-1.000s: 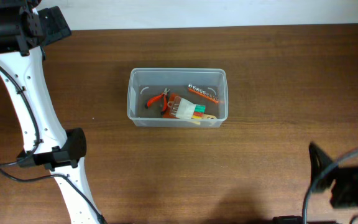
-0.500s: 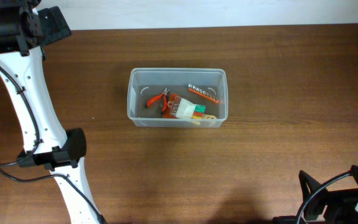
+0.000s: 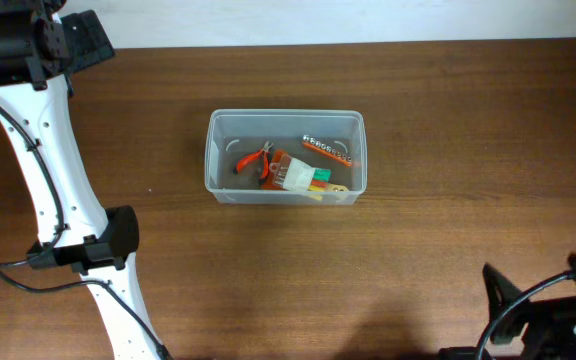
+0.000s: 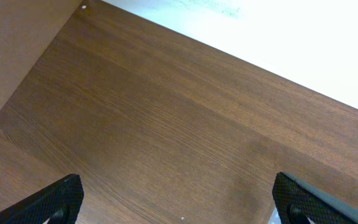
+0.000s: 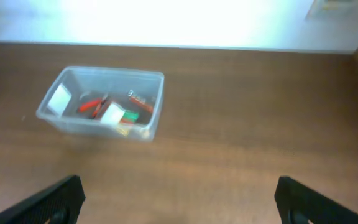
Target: Pack container
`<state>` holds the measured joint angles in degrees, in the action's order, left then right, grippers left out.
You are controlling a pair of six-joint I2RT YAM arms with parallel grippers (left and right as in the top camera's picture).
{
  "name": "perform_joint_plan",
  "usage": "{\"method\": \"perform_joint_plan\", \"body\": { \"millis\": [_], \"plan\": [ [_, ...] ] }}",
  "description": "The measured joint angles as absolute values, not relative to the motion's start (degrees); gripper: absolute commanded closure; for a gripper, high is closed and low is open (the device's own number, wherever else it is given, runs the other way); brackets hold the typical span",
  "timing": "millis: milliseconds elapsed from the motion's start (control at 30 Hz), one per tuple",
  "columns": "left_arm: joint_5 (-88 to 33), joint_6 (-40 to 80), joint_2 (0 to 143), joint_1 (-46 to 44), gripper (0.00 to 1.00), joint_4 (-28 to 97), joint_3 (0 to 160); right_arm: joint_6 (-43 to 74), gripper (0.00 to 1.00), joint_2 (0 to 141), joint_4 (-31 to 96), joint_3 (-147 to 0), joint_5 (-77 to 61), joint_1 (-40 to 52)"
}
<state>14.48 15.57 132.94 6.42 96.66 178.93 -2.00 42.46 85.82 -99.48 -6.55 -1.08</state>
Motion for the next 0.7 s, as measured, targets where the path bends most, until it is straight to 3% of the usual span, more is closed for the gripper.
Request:
{"method": "perform_joint_plan", "body": {
  "millis": [400,700],
  "plan": [
    [14.48,15.57,132.94,6.42,0.01,96.66,178.93,-8.36,0.01,18.06,52.47,-63.05,-6.13,-3.84],
    [14.48,15.57,132.94,6.42,0.01,96.66,178.93,-9.08,0.01,9.23,22.85,-33.63,-8.62,-3.99]
  ]
}}
